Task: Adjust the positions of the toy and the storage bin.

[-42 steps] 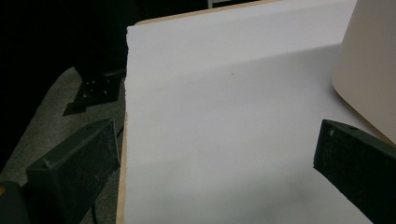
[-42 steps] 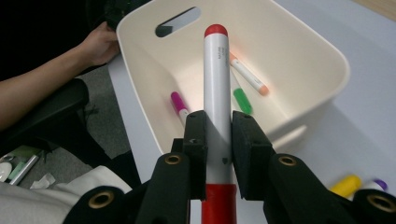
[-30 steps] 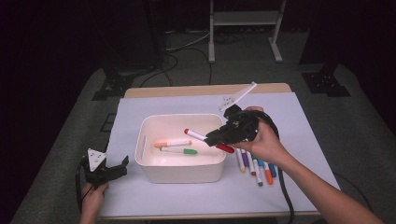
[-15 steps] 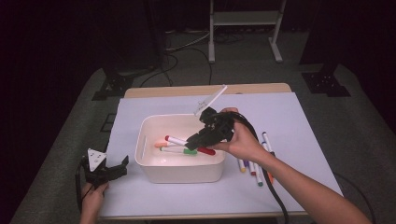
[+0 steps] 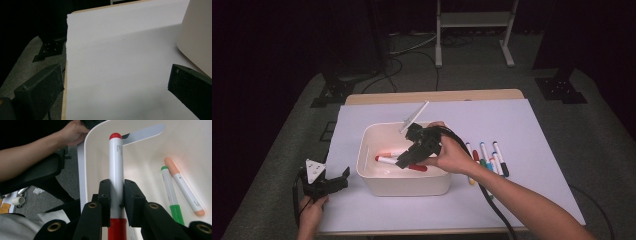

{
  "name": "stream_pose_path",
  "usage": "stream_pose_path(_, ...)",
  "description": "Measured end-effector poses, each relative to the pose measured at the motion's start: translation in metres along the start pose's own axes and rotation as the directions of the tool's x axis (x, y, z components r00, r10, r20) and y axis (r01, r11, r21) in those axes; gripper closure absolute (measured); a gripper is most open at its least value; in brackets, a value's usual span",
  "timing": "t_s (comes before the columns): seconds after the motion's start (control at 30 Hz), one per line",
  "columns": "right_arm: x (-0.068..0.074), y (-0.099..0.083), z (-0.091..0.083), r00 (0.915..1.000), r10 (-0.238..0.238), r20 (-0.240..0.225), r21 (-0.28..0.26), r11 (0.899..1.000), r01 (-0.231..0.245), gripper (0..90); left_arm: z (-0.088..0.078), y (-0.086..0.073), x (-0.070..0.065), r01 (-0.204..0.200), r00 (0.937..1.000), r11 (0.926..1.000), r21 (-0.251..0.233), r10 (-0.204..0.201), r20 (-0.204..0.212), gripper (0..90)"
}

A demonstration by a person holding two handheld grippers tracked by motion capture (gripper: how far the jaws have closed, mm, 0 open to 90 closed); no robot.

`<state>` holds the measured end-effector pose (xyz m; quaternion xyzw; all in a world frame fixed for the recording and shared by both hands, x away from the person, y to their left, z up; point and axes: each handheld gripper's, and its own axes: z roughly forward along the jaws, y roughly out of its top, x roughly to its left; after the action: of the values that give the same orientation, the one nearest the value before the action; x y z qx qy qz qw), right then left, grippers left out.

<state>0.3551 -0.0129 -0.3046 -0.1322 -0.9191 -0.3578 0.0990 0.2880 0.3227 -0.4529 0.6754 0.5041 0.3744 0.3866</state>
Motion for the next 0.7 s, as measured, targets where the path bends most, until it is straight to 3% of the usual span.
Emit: stream_pose_path(0.7,-0.008,0.004,0.041,0.9996,-0.008,-0.026,0.093,0.996,0.011,75.8,0.000,0.000,0.000,0.003,1.0000,1.0000,-0.003,-0.003,0.001,0.0)
